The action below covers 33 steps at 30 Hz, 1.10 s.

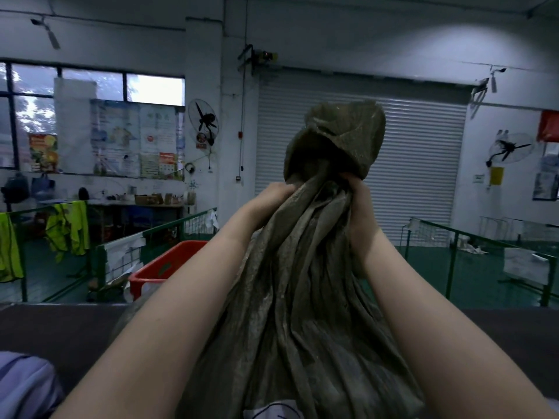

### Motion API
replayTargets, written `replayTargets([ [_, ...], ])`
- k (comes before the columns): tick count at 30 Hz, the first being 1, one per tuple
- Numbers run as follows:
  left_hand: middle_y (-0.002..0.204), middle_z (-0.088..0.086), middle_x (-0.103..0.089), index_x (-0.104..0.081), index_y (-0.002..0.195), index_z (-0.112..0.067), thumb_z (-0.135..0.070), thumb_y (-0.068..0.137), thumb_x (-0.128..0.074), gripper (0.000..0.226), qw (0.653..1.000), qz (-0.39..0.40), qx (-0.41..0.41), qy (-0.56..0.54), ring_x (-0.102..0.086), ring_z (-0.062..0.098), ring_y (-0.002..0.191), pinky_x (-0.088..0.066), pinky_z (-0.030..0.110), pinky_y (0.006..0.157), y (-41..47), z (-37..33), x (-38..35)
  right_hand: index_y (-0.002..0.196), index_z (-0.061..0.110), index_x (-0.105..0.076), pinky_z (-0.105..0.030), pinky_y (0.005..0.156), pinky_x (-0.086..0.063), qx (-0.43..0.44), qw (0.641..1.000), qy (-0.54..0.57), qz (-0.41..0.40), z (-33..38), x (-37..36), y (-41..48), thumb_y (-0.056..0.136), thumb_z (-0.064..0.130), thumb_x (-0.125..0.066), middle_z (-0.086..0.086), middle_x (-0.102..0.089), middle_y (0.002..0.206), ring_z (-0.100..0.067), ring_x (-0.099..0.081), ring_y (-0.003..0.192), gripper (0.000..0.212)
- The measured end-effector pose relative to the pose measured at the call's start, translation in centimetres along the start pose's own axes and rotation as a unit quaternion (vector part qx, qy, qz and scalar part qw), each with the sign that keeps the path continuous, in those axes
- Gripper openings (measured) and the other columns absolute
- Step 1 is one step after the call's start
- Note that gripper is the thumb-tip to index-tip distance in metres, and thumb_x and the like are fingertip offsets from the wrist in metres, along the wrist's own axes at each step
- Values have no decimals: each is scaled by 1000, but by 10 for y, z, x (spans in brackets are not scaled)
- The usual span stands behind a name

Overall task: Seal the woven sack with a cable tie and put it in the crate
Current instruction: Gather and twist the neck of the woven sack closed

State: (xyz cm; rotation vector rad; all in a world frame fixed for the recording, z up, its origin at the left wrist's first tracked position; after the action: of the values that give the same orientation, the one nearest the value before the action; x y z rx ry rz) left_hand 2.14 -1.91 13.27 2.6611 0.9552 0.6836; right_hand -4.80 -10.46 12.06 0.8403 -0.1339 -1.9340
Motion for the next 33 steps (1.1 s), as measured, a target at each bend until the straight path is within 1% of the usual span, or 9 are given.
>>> replayTargets([
  [4, 68, 3, -55, -54, 69, -11, -10, 87, -56, 18, 986, -114, -51, -112, -55, 5, 52, -42, 12, 45, 12, -10, 24, 88, 7, -61, -30, 71, -51, -8, 997, -71, -27, 9, 5, 0, 91, 22, -38, -11, -70, 78, -23, -67, 71, 28],
  [7, 78, 3, -58, -58, 91, -5, 8, 81, -54, 17, 968, -174, -110, -141, -59, 3, 62, -47, 11, 56, 12, -23, 34, 79, 8, -60, -29, 64, -50, -12, 993, -115, -36, 10, 5, 1, 94, 17, -37, -4, -70, 53, -16, -67, 49, 29],
  [11, 93, 0, -55, -48, 119, -6, 10, 79, -52, 44, 974, -139, -152, -98, -53, 10, 83, -46, 10, 61, 6, -52, 28, 83, 8, -66, -30, 72, -54, -55, 989, -127, 41, 0, -4, -6, 90, 12, -45, -6, -74, 65, -17, -70, 62, 22],
  [15, 73, -5, -50, -51, 74, -16, 4, 72, -55, 20, 983, -38, -153, -94, -47, 3, 67, -41, 6, 50, -1, -76, 1, 63, 10, -74, -24, 61, -59, -47, 991, -76, 99, -4, -24, -15, 91, 1, -42, -6, -73, 62, -15, -70, 57, 43],
  [19, 69, -2, -50, -47, 68, -16, -5, 53, -51, 19, 981, -51, -145, -121, -48, 7, 63, -42, 13, 52, 1, -72, 4, 71, 9, -68, -21, 54, -57, -19, 998, -33, 47, -5, -29, -11, 91, -1, -39, -3, -71, 53, -14, -68, 49, 37],
  [23, 93, 7, -58, -52, 102, -9, -14, 62, -67, 43, 991, -28, -114, -66, -59, 13, 77, -49, 22, 70, 3, -53, 17, 78, 6, -62, -20, 52, -56, -15, 999, 26, 16, -9, -27, -15, 86, 2, -36, -5, -71, 53, -16, -68, 48, 28],
  [26, 113, 3, -59, -45, 127, -16, -24, 80, -64, 52, 994, -35, -96, -31, -63, 7, 91, -53, 17, 82, 2, -35, 31, 55, 5, -71, -22, 47, -57, 20, 995, 90, 34, -7, -31, -22, 89, 2, -30, -9, -70, 53, -19, -68, 47, 53],
  [31, 152, 16, -25, -20, 144, -18, -60, 68, -59, 95, 966, -254, 15, 45, -26, 36, 138, -27, 53, 113, -8, 2, 78, 53, 8, -66, -18, 49, -55, 51, 992, 115, 3, -7, -29, -21, 89, 3, -29, -5, -68, 50, -16, -66, 46, 51],
  [33, 150, 17, -31, -25, 143, -18, -63, 78, -50, 83, 984, -144, 102, 24, -32, 37, 136, -29, 49, 112, -5, 21, 66, 50, 9, -68, -20, 55, -56, 47, 992, 118, 9, -10, -28, -22, 88, 5, -30, -6, -69, 53, -17, -67, 50, 54],
])
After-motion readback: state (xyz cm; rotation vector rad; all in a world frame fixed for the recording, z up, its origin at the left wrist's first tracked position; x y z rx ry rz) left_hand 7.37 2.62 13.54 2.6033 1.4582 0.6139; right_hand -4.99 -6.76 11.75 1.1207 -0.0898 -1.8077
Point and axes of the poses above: each hand's wrist, its own y-axis towards the middle knuckle, its own x-axis out of the back of the hand, z = x × y, the point moved 8 cm from there along y, towards the middle knuckle
